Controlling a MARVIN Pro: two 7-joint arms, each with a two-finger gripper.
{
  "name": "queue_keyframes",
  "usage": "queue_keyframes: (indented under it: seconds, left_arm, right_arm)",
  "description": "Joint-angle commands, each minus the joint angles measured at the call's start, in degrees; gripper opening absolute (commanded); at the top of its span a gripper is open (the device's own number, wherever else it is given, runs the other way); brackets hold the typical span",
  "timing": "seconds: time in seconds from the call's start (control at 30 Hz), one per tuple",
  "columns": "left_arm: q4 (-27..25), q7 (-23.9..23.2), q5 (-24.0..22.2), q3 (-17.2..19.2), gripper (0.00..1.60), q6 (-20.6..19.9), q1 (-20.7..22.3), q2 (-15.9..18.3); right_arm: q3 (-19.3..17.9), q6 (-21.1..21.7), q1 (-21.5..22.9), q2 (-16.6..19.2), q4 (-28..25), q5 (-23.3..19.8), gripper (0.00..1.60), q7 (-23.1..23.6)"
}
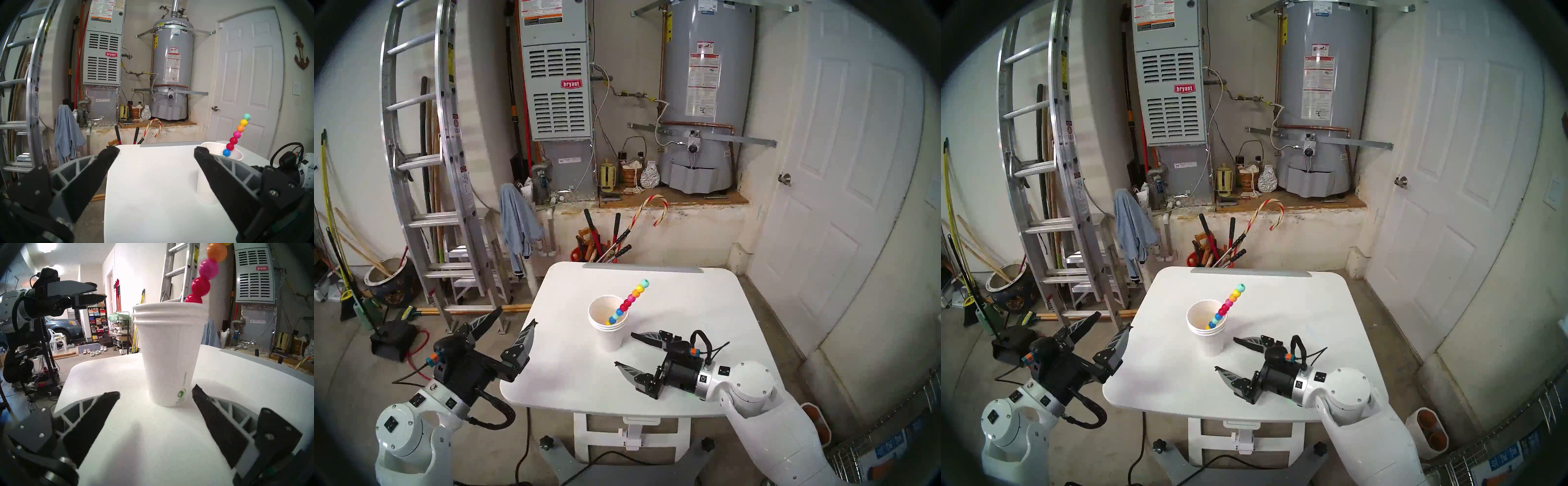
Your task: Switch the marker to another color
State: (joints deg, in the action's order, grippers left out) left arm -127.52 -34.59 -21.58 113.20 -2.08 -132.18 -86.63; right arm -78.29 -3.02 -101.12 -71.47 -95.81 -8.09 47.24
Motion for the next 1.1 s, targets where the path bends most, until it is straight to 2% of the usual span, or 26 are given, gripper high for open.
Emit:
queue_keyframes:
  seconds: [0.0, 0.07, 0.13, 0.17, 0.2, 0.27, 0.43, 0.47, 0.5, 0.57, 0.67, 0.87, 1.07]
  left_arm:
    - [-0.71, -0.4, -0.63, 0.18, 1.6, 0.57, 0.29, -0.07]
    - [0.03, -0.52, -0.62, 0.12, 1.6, 0.43, 0.89, 0.12]
    - [0.23, -0.58, -0.54, 0.05, 1.6, 0.43, 0.99, 0.18]
    - [0.37, -0.75, -0.54, 0.03, 1.6, 0.42, 1.07, 0.25]
    - [0.44, -0.84, -0.54, 0.01, 1.6, 0.43, 1.09, 0.26]
    - [0.54, -1.23, -0.75, 0.05, 1.6, 0.54, 1.25, 0.2]
    - [0.61, -1.85, -1.06, 0.13, 1.6, 0.67, 1.31, 0.15]
    - [0.82, -2.03, -1.07, 0.07, 1.6, 0.75, 1.34, 0.15]
    - [1.01, -2.14, -1.05, 0.03, 1.6, 0.82, 1.39, 0.16]
    - [1.31, -2.41, -1.11, 0.05, 1.6, 0.93, 1.55, 0.18]
    - [1.48, -2.64, -1.28, 0.17, 1.6, 0.94, 1.85, 0.16]
    - [1.1, -3.04, -1.41, 0.52, 1.6, 0.92, 2.04, 0.09]
    - [1.31, -3.4, -1.85, 1.38, 1.6, 0.67, 2.44, 0.18]
  right_arm:
    - [-3.75, -1.6, -5.47, 2.02, -5.89, -2.46, 1.6, -0.13]
    - [-6.2, -2.41, -8.32, 2.52, -8.75, -4.48, 1.6, 0.02]
    - [-6.55, -4.12, -8.01, 2.57, -7.86, -5.91, 1.6, 1.02]
    - [-7.8, -3.22, -10.23, 2.74, -10.79, -6.38, 1.6, 0.6]
    - [-7.79, -5.32, -9.06, 2.63, -8.72, -7.41, 1.6, 1.62]
    - [-9.49, -6.36, -11.68, 2.76, -11.68, -9.12, 1.6, 2.31]
    - [-11.31, -8.44, -14.3, 1.6, -14.66, -12.28, 1.6, 2.92]
    - [-11.91, -8.09, -15.85, 1.26, -17.05, -12.47, 1.6, 2.1]
    - [-11.47, -9.35, -14.6, 0.73, -14.95, -14.04, 1.6, 3.4]
    - [-11.53, -9.18, -16.09, 0.12, -17.83, -13.15, 1.6, 2.1]
    - [-9.91, -9.03, -14.93, -1.27, -17.61, -13.83, 1.6, 2.12]
    - [-6.44, -8.1, -11.3, -3.08, -16.66, -12.19, 1.6, 0.96]
    - [-4.7, -8.35, -9.15, -4.07, -15.96, -11.54, 1.6, -0.33]
